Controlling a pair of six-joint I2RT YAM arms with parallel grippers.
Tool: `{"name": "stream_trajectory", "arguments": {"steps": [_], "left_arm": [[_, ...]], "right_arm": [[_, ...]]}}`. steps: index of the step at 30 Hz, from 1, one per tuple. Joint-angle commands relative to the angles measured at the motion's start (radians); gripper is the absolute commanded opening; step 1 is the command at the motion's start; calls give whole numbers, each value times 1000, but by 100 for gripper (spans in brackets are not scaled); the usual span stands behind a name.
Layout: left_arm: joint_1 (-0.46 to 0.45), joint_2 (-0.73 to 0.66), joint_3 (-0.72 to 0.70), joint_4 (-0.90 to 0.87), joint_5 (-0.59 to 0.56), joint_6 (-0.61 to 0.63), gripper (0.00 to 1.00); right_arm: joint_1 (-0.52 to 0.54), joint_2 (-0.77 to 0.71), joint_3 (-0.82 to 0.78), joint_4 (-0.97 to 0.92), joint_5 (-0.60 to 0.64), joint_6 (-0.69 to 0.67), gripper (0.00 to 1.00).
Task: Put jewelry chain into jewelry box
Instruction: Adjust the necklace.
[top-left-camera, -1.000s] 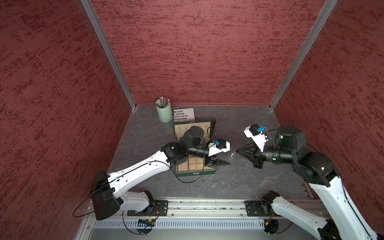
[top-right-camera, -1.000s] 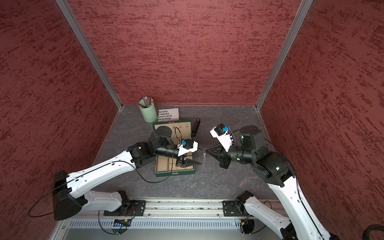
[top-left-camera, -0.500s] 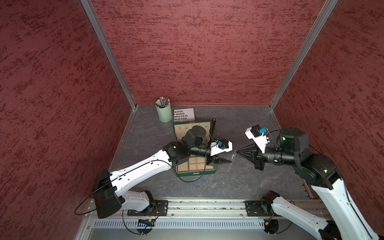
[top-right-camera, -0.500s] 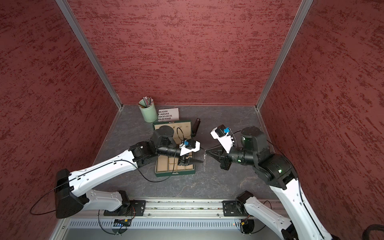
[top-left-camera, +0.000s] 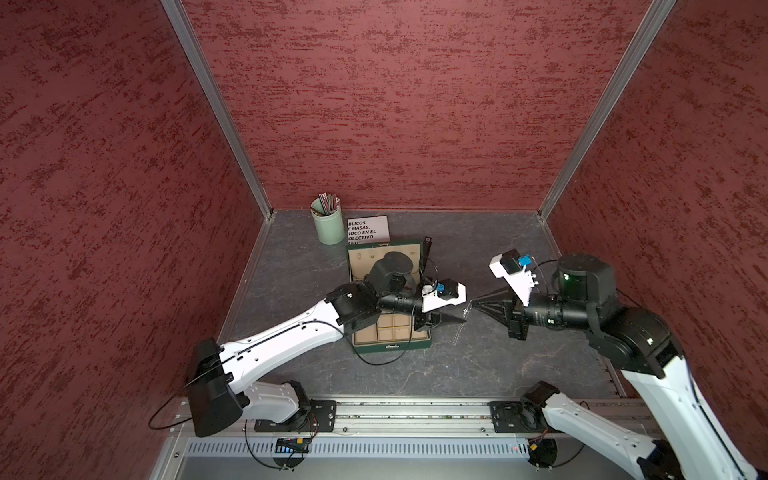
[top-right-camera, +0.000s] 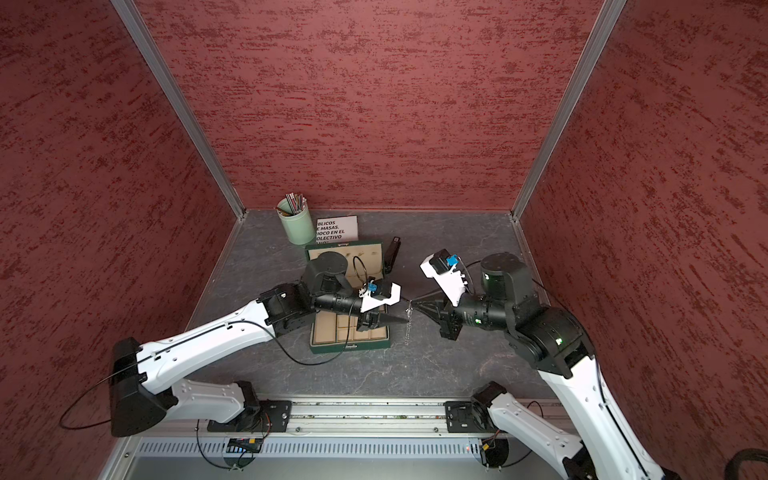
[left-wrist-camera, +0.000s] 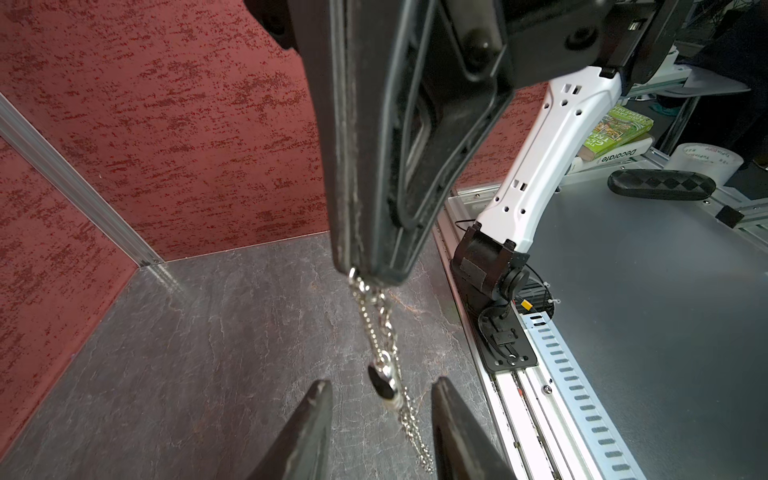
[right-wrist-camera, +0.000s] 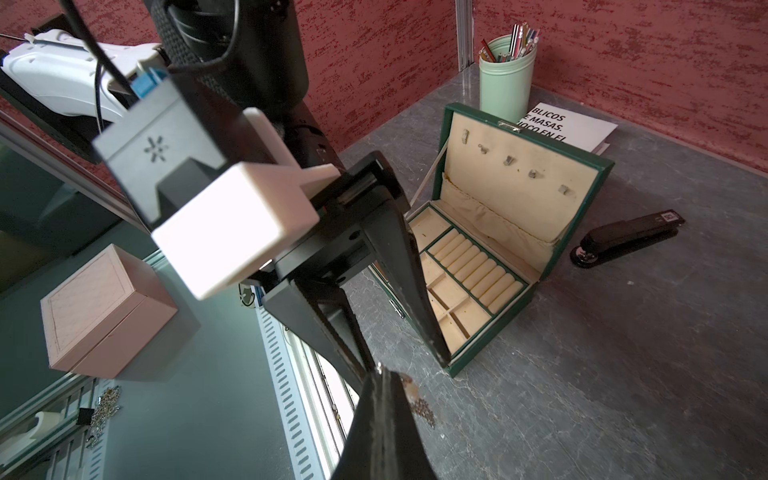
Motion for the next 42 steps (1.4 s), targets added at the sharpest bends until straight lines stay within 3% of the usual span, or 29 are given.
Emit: {"name": "stream_trajectory", "arguments": {"steps": [1,27,33,37,42], "left_arm": [[-7,-26,13,20,-5,3,39],[-7,-28,11,28,-14,6,15],[-9,-28,12,28,-15,9,0],[-12,-30,12,29,-20,10,0],[-24,-42,-5,63,-110,17,0]], "right_arm": [[11,-3,8,9,12,-7,0],[12,-12,3,9,13,-7,0],[12,-13,2,9,8,-6,0],[13,-12,-1,9,3,-4,0],[13,-13,-6,13,-3,10,0]]}}
